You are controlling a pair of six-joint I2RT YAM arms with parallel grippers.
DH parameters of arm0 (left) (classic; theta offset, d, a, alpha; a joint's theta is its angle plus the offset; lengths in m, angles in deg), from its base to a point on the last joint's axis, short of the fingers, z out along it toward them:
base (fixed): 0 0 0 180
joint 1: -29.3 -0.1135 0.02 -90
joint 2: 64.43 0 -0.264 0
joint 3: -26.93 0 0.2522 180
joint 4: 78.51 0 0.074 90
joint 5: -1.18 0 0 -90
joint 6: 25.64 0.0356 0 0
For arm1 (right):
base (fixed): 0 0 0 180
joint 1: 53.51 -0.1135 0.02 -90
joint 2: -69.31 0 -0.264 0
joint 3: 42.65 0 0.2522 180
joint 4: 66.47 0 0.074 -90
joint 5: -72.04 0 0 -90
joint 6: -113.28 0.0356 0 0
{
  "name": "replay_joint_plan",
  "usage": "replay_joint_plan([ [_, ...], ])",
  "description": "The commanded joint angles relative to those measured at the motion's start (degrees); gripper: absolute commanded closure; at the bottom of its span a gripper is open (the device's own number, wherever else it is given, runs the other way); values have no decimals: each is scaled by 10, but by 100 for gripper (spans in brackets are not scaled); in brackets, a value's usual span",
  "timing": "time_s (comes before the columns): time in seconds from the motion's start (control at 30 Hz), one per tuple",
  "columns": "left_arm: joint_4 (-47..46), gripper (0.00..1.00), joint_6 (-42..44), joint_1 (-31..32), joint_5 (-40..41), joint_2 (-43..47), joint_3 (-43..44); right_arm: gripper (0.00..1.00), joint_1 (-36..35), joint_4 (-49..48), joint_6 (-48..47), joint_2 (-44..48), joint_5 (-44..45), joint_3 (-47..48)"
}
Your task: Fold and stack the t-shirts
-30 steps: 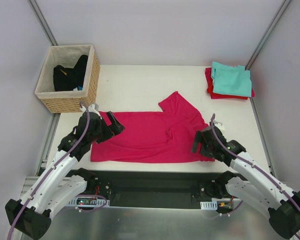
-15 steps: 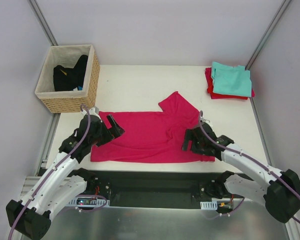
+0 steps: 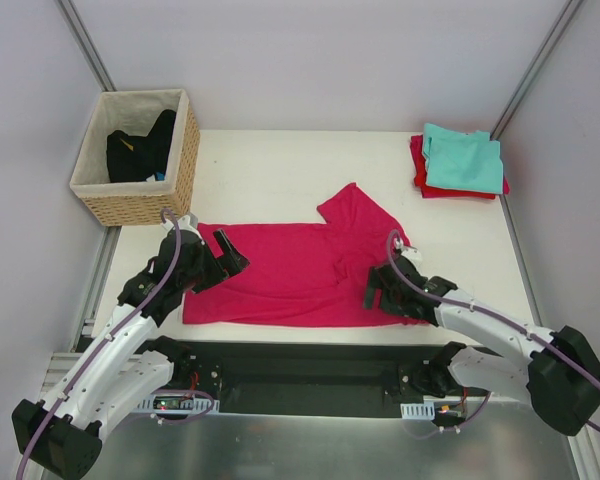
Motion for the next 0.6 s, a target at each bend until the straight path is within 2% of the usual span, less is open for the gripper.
replay_joint_plan([
  [0.0,1,1,-6,-8,4,2,-6,2,-27,142,47,45,74,-5],
  [0.1,1,1,-7,-8,5,-1,-6,1,-34,179,63,91,86,-10],
  [0.33,1,1,-11,-8,-1,1,-12,1,-50,209,95,112,85,-19],
  [0.57,-4,1,-22,-8,-17,7,-25,0,-62,231,75,141,130,35],
])
